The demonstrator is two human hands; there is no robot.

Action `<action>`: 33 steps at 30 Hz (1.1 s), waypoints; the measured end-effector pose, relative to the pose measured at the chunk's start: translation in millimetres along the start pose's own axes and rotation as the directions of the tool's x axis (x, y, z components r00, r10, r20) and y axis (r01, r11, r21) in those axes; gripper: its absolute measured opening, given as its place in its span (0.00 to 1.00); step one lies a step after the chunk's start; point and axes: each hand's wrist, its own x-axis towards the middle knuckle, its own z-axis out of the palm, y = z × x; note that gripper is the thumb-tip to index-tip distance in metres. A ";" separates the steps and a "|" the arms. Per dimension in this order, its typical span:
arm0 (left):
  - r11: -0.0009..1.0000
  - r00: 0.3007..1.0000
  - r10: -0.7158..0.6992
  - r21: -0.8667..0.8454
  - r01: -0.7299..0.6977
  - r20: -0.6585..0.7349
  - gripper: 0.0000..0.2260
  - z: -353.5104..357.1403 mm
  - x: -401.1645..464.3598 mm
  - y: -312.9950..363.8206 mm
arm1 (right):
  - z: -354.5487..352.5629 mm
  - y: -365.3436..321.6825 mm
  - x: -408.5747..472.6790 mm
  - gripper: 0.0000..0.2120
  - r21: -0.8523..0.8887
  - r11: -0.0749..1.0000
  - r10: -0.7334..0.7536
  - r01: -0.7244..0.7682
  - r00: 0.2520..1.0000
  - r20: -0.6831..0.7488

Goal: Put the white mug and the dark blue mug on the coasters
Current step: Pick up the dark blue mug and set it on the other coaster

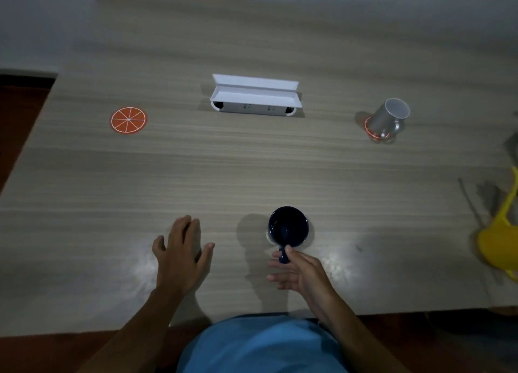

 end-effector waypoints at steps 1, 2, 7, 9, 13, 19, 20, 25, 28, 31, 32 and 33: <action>1.000 1.000 0.001 0.012 -0.001 0.009 0.29 0.7 0.1 -1.0 | 3.5 -1.0 -0.2 0.18 -0.006 1.000 0.000 0.000 1.000 -0.014; 1.000 1.000 0.002 0.030 -0.002 0.019 0.29 1.5 0.0 -1.7 | 6.2 -1.7 -0.1 0.19 -0.014 1.000 -0.004 0.004 1.000 -0.028; 0.995 0.998 -0.018 0.101 0.013 0.052 0.30 2.4 -1.3 -4.0 | 16.0 0.4 -1.4 0.20 -0.039 0.998 -0.043 0.040 0.997 -0.058; 0.993 0.998 -0.024 0.114 0.016 0.062 0.30 2.2 -1.6 -3.4 | 20.0 1.9 -2.5 0.20 -0.050 0.997 -0.066 0.062 0.995 -0.075; 0.989 0.996 -0.015 0.147 0.001 0.091 0.31 -1.4 -1.0 -7.3 | 23.1 4.0 -4.8 0.16 -0.041 0.989 -0.146 0.142 0.983 -0.110; 0.984 0.996 -0.072 0.169 0.062 0.057 0.34 -31.3 26.1 -40.8 | 37.1 -15.9 5.7 0.17 0.008 0.983 -0.181 0.186 0.968 -0.171; 0.983 0.995 -0.089 0.166 0.081 0.042 0.34 -38.1 34.4 -49.6 | 42.4 -20.0 9.4 0.17 0.001 0.982 -0.187 0.190 0.968 -0.166; 0.975 0.985 -0.168 0.141 0.170 -0.025 0.34 -69.2 77.6 -91.4 | 78.9 -41.8 32.3 0.16 -0.081 0.969 -0.238 0.233 0.970 -0.055; 0.946 0.950 -0.307 0.087 0.311 -0.052 0.36 -74.5 99.1 -101.3 | 111.1 -59.4 50.6 0.15 -0.112 0.954 -0.275 0.277 0.961 0.035; 0.911 0.916 -0.399 0.097 0.401 -0.038 0.41 -67.9 110.6 -101.3 | 149.3 -76.6 73.4 0.16 -0.110 0.951 -0.281 0.290 0.956 0.090; 0.905 0.913 -0.405 0.124 0.407 -0.040 0.42 -65.3 112.0 -101.1 | 162.9 -81.9 81.2 0.16 -0.114 0.949 -0.283 0.294 0.953 0.106; 0.900 0.911 -0.410 0.146 0.412 -0.040 0.42 -63.6 112.5 -100.9 | 176.6 -86.7 89.4 0.16 -0.121 0.946 -0.285 0.299 0.951 0.123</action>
